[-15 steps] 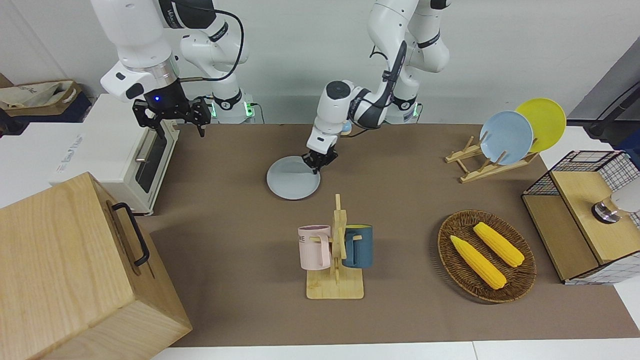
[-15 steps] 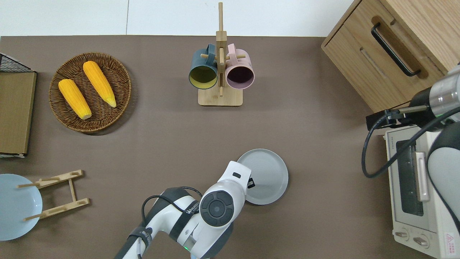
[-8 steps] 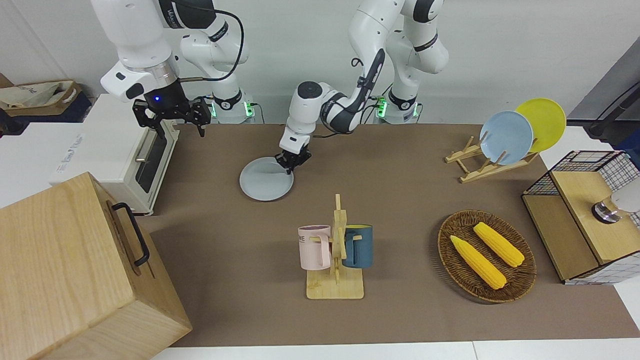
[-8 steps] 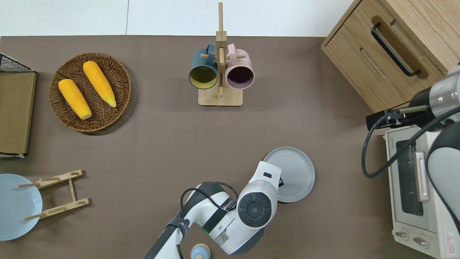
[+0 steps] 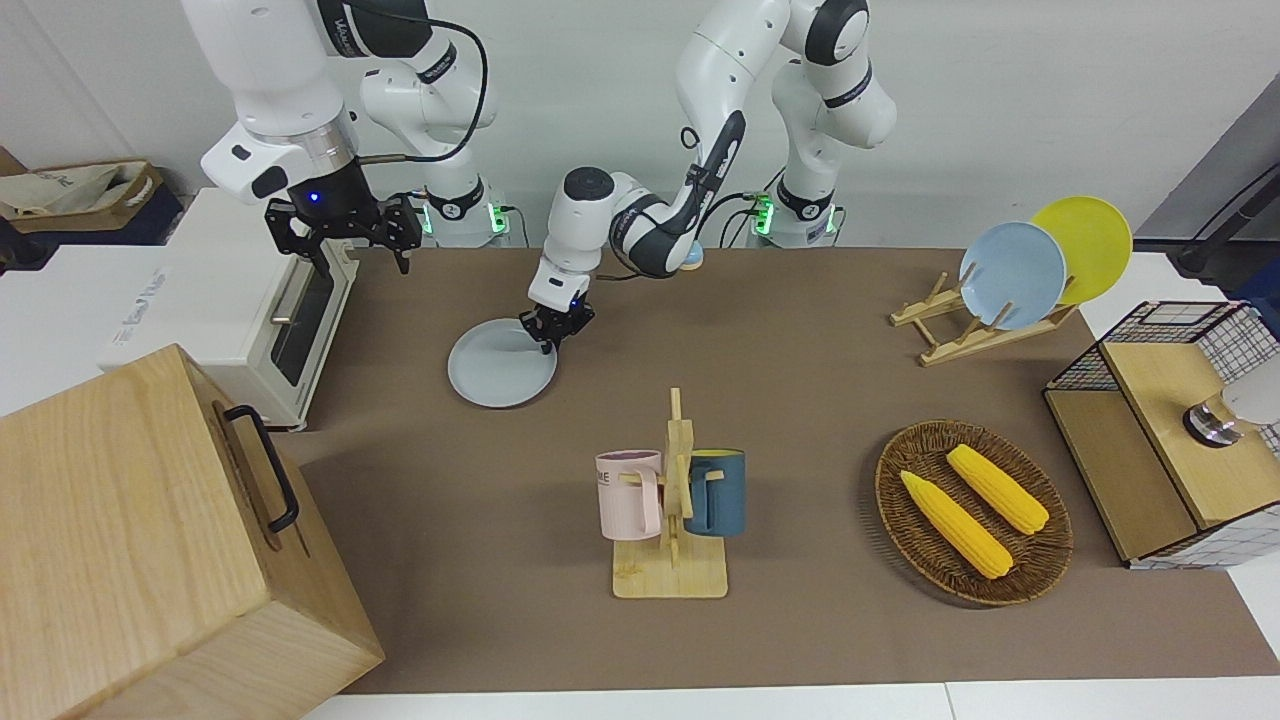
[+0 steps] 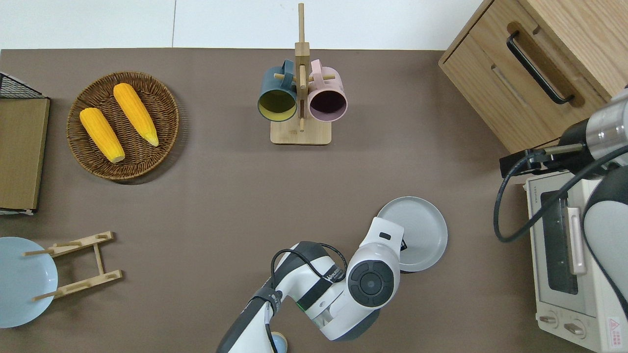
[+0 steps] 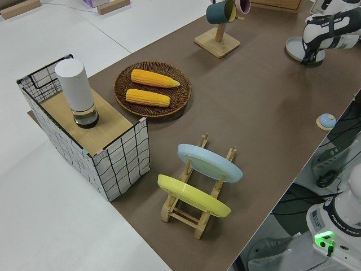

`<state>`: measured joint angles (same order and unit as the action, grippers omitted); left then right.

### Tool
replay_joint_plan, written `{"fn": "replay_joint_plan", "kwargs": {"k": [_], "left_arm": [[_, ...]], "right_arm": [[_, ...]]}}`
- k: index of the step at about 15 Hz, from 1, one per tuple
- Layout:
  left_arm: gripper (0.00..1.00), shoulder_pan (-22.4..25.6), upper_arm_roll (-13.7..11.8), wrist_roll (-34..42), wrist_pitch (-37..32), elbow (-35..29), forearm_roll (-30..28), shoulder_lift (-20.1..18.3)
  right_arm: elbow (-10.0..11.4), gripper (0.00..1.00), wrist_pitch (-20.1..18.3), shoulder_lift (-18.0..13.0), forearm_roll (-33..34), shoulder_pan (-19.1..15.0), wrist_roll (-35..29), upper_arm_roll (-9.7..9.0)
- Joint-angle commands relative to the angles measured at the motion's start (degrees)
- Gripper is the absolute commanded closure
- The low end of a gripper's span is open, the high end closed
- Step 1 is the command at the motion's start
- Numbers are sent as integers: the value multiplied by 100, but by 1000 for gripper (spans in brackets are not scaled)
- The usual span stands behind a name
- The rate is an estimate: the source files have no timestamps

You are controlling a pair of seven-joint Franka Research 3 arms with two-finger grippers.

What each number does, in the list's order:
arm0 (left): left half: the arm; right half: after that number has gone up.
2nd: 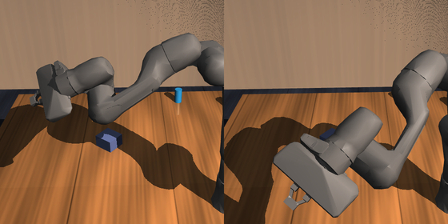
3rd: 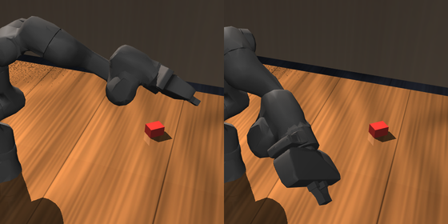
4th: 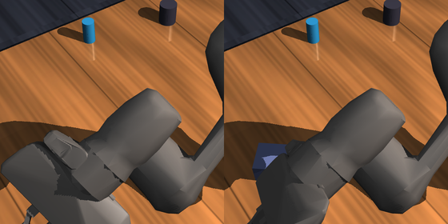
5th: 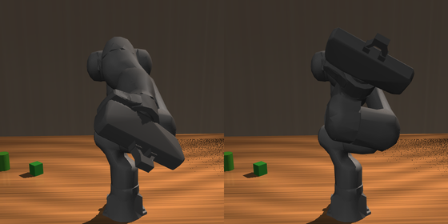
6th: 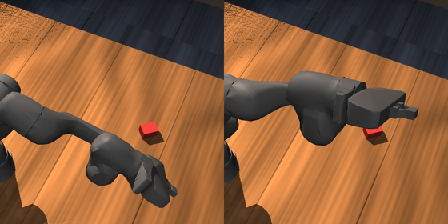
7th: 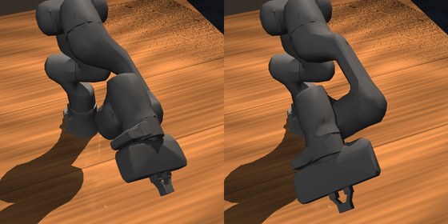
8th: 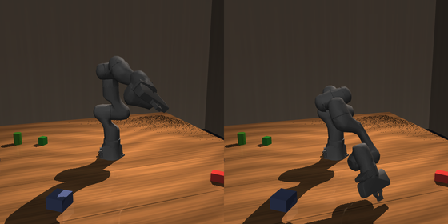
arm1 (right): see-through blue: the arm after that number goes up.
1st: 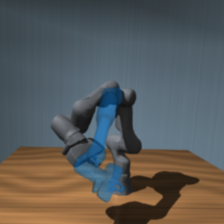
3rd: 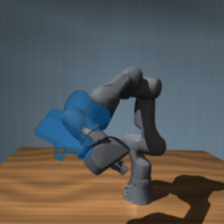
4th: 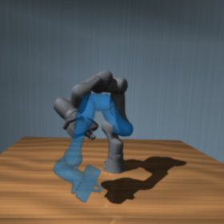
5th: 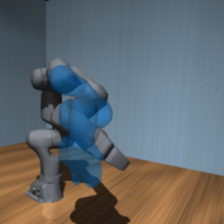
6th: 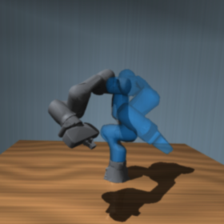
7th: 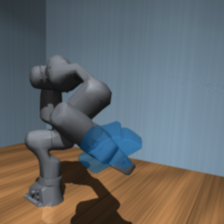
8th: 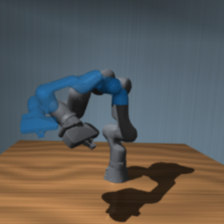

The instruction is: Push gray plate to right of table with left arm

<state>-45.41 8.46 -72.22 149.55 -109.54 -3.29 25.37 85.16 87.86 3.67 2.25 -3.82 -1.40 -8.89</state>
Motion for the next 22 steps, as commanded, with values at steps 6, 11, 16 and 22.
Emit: {"fn": "replay_joint_plan", "kwargs": {"k": [6,11,16,22], "left_arm": [[19,-56,-46,-152,-110,179,118,144],[13,15,-90,-47,-540,162,136,-110],[13,321,-108,435,-1348,65,136,-664],[13,1094,-108,1761,-2411,-198,-100,-1472]], "right_arm": [[-8,17,-59,-33,-40,-4,-18,1],[-16,17,-59,-33,-40,-4,-27,1],[-8,17,-59,-33,-40,-4,-27,1],[-8,17,-59,-33,-40,-4,-18,1]]}}
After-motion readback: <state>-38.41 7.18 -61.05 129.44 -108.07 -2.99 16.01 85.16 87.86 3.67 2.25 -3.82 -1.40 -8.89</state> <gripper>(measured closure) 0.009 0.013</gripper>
